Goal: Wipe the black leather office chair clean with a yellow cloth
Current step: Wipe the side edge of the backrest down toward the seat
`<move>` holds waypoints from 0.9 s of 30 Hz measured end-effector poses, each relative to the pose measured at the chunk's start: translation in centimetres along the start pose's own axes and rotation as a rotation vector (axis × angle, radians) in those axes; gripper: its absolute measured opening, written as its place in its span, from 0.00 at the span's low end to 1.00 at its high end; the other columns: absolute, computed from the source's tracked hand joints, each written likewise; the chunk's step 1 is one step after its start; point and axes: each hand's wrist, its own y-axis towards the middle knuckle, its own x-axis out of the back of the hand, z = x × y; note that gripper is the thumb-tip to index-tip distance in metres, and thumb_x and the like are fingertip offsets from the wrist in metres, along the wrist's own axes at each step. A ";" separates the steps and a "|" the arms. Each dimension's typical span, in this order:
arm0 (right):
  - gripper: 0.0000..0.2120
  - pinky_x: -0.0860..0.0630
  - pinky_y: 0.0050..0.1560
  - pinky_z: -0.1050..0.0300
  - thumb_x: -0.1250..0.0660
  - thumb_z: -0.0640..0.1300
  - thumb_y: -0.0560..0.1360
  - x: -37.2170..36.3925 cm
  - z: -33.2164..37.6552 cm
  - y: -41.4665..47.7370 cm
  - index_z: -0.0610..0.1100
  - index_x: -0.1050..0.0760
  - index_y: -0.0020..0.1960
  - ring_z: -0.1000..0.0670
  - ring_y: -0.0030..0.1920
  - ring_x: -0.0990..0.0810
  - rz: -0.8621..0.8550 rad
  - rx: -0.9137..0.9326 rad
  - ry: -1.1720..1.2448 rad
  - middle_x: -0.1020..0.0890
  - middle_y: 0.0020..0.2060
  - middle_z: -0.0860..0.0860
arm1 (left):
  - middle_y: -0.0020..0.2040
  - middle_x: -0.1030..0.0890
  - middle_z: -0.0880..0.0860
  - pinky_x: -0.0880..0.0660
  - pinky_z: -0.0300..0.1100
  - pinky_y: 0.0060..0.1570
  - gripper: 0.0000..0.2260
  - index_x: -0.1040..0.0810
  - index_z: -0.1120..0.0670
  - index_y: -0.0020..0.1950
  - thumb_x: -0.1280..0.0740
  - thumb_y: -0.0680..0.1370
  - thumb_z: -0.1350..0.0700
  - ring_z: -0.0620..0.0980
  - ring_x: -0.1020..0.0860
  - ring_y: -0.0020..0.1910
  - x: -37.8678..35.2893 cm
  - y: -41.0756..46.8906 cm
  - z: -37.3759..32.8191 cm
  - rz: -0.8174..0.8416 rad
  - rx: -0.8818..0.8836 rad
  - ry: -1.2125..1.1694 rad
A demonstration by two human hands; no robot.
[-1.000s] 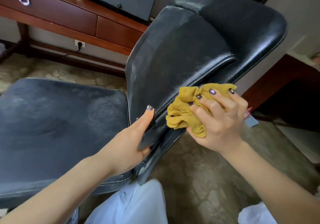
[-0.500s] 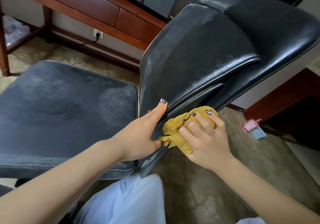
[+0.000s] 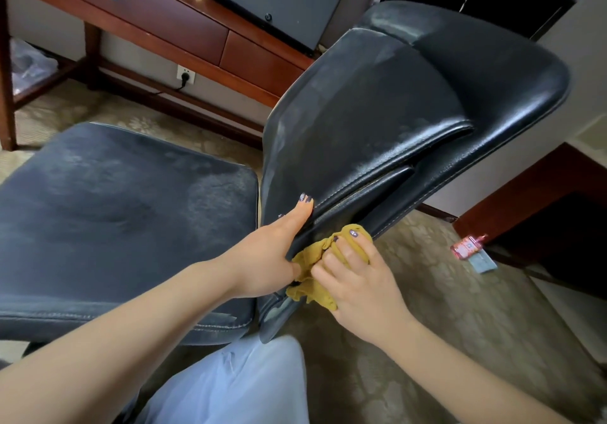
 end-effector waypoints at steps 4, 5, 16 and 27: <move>0.08 0.42 0.73 0.43 0.31 0.43 0.69 -0.8 2.0 -0.1 0.46 0.25 0.48 0.44 0.52 0.26 0.099 0.092 0.051 0.26 0.40 0.49 | 0.76 0.56 0.39 0.47 0.35 0.72 0.40 0.60 0.44 0.77 0.38 0.77 0.65 0.43 0.54 0.76 -0.1 -0.1 0.0 0.008 0.016 -0.061; 0.09 0.41 0.72 0.43 0.31 0.42 0.69 -1.0 2.3 -0.1 0.46 0.25 0.48 0.44 0.51 0.26 0.110 0.103 0.062 0.26 0.39 0.49 | 0.77 0.56 0.39 0.47 0.35 0.72 0.40 0.60 0.44 0.77 0.38 0.77 0.65 0.43 0.54 0.76 0.0 -0.1 -0.1 0.012 0.018 -0.069; 0.06 0.42 0.74 0.47 0.33 0.41 0.72 0.5 -0.2 -1.1 0.43 0.20 0.48 0.44 0.59 0.24 -0.031 0.075 0.077 0.19 0.50 0.47 | 0.76 0.57 0.39 0.45 0.27 0.63 0.41 0.59 0.44 0.77 0.37 0.76 0.66 0.39 0.51 0.75 0.5 -0.2 -0.2 0.050 0.035 -0.080; 0.12 0.38 0.68 0.46 0.33 0.49 0.77 4.8 -6.5 -0.1 0.42 0.17 0.52 0.45 0.61 0.27 -0.439 -0.237 -0.014 0.17 0.53 0.45 | 0.75 0.56 0.35 0.48 0.26 0.63 0.40 0.58 0.43 0.77 0.40 0.75 0.67 0.37 0.51 0.74 0.7 -0.3 0.3 0.040 0.014 -0.036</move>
